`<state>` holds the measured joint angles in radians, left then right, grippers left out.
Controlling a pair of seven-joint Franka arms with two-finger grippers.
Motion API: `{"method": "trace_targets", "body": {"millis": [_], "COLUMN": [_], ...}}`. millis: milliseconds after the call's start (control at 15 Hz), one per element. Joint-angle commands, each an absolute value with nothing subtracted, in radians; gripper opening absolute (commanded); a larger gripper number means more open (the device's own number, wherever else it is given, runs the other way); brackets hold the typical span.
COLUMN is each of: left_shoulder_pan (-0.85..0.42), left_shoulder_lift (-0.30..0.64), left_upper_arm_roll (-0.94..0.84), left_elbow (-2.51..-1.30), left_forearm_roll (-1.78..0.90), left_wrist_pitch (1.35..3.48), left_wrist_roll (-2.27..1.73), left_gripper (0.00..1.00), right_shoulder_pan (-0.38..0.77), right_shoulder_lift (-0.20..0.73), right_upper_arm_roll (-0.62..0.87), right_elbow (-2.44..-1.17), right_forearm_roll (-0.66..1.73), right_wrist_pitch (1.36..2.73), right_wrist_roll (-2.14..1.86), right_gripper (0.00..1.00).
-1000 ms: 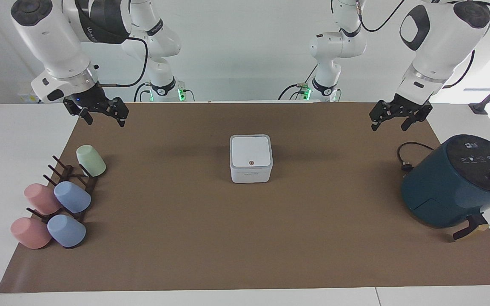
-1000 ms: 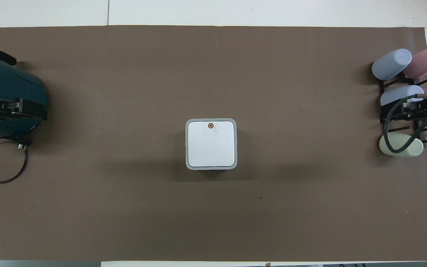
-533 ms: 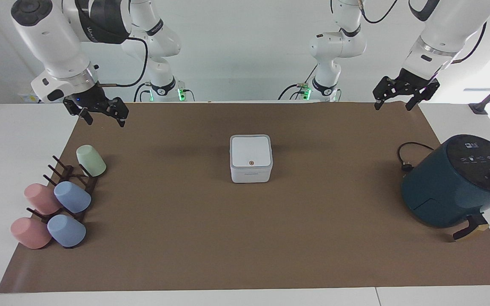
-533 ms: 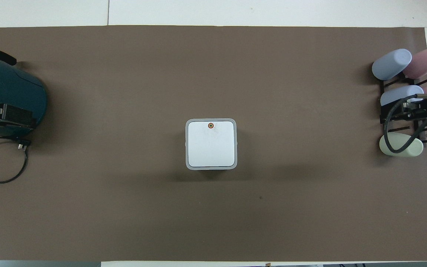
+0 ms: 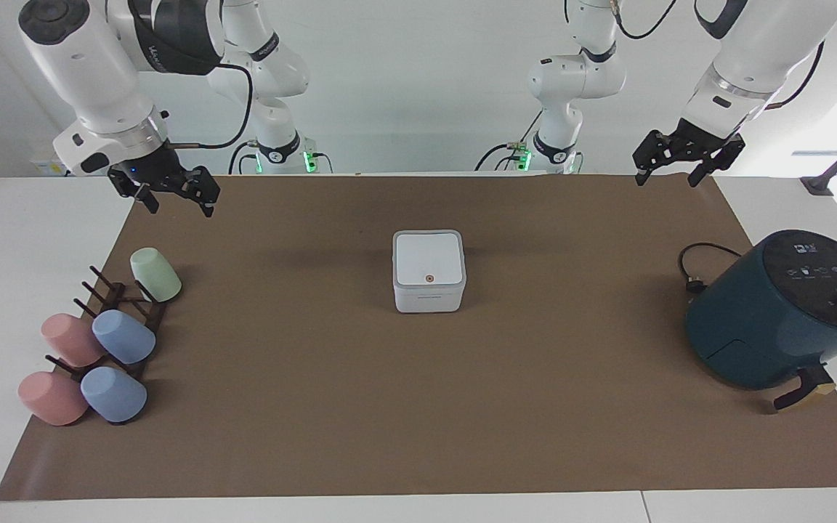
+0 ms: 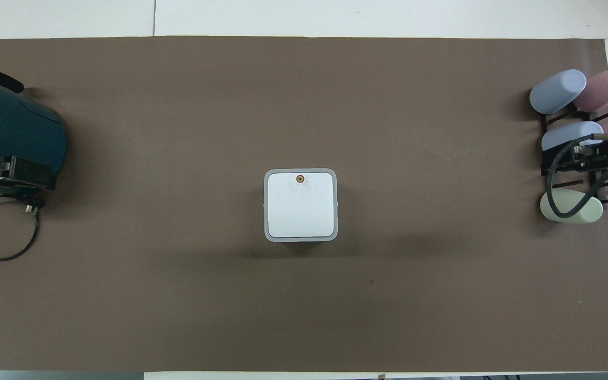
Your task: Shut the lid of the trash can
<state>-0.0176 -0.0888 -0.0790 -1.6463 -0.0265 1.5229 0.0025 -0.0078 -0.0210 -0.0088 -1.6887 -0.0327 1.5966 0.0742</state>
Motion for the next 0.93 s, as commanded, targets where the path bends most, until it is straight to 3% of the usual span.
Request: {"method": "trace_targets", "body": {"millis": [0,867], "left_shoulder_pan": [-0.015,0.008], "left_shoulder_lift": [-0.107,-0.117], "left_upper_arm_roll": [-0.08,-0.104], "left_elbow": [-1.667,-1.675], "left_forearm_roll": [-0.031,-0.029], "left_wrist_pitch": [1.548,1.562], "left_wrist_roll": [0.003,0.015], "left_gripper": [1.0,1.0], "right_shoulder_pan": [-0.018,-0.018], "right_shoulder_lift": [-0.044,-0.044], "right_upper_arm_roll": [0.0,0.0], "right_elbow": [-1.718,-1.718], "right_forearm_roll": [-0.031,-0.031], "right_wrist_pitch": [1.618,1.618], "right_wrist_roll": [0.066,0.066], "right_gripper": [1.0,1.0]}}
